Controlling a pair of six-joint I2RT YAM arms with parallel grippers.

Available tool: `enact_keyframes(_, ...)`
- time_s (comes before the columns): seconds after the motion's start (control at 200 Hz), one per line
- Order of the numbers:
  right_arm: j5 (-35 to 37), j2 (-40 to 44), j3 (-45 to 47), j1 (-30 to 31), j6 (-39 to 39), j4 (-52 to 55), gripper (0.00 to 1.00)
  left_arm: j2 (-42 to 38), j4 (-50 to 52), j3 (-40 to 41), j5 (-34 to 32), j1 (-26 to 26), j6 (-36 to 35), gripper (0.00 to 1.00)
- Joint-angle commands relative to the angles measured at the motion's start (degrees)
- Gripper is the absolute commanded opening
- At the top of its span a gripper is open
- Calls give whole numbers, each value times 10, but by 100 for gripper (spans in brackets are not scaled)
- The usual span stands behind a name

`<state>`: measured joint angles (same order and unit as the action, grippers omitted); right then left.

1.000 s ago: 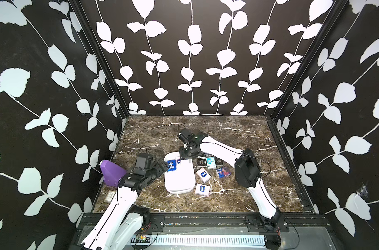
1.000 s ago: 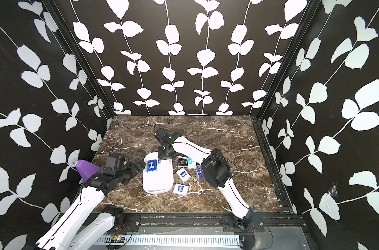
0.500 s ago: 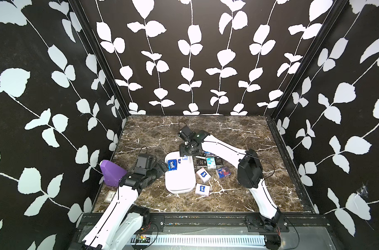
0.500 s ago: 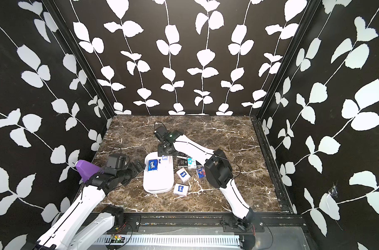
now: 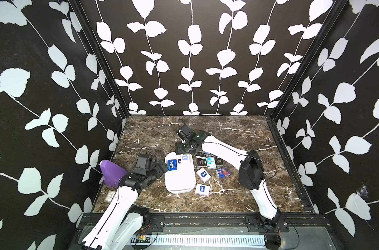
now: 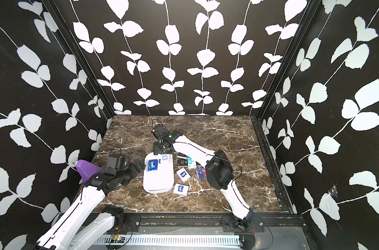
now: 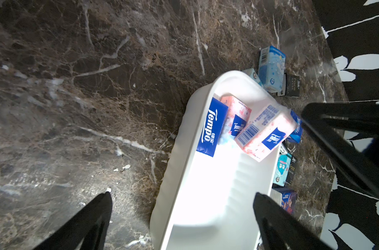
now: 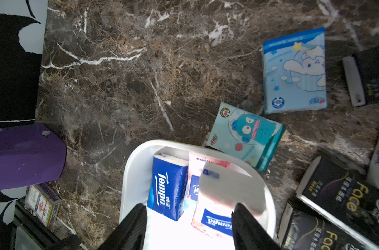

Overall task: Put the pocket tissues into the storage box
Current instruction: Place the pocket tissues in the storage box.

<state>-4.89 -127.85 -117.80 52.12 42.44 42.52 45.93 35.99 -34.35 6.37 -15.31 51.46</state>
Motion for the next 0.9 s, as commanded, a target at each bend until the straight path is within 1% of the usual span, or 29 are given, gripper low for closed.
enact_keyframes(0.0,-14,-25,-14,3,3,-6,64,-8,15,-5,-10,2,-5,99)
enact_keyframes(0.255,-18,-6,48,1,16,-28,64,-8,11,-2,-11,2,-4,99)
enact_keyframes(0.415,-22,-5,48,1,16,-22,64,-10,12,-1,-10,2,-4,99)
enact_keyframes(0.52,-23,17,58,2,12,-20,64,-16,18,-2,-13,2,-3,99)
enact_keyframes(0.595,-22,43,82,2,12,-17,64,-19,21,-2,-15,2,-4,99)
enact_keyframes(0.675,-36,72,124,3,30,-24,65,-21,22,-1,-17,2,-4,99)
enact_keyframes(0.775,-75,95,173,3,59,-63,64,-19,20,-1,-18,2,-3,99)
enact_keyframes(0.82,-78,96,179,6,65,-72,64,-17,19,-2,-16,2,-4,99)
enact_keyframes(0.895,-67,84,165,10,62,-51,64,-13,18,-3,-14,2,-3,99)
